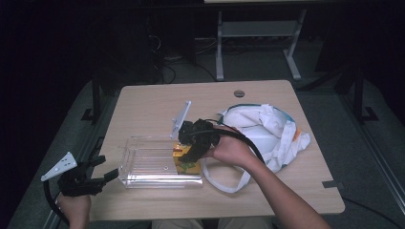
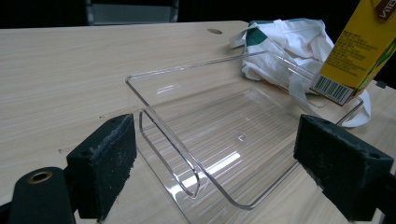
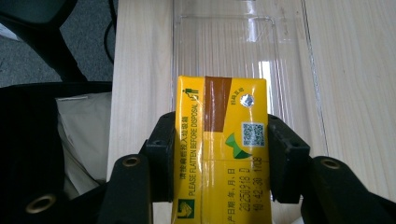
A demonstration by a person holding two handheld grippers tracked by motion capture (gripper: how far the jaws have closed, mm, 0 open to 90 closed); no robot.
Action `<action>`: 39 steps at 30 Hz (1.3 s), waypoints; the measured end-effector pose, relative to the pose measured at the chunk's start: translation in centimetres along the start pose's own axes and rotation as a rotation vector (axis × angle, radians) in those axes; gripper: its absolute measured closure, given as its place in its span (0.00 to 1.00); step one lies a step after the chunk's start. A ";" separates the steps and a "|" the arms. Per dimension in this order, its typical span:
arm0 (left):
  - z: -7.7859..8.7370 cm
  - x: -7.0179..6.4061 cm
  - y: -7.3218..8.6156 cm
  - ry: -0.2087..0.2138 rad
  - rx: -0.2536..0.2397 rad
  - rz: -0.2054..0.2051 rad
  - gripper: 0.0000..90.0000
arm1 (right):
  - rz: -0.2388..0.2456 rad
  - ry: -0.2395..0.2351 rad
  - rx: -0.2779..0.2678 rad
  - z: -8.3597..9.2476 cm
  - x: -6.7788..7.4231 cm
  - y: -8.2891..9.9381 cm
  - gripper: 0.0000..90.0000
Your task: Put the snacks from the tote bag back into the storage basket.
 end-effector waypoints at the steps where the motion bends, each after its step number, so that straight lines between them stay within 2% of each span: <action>1: 0.0 0.0 0.0 0.000 -0.001 0.000 0.14 | -0.002 -0.002 -0.001 -0.1 0.0 0.0 0.57; 39: 0.1 0.1 0.0 -0.001 0.005 -0.005 0.14 | -0.004 -0.008 0.028 -2.3 0.3 0.9 0.57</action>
Point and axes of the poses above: each handheld gripper's, and its own axes: z roughly backward along the jaws, y roughly out of its underside, x roughly to its left, the point moved 2 cm from there along -z, roughly forward along the jaws, and after that the axes turned 6 degrees about x, right-handed, at the moved point
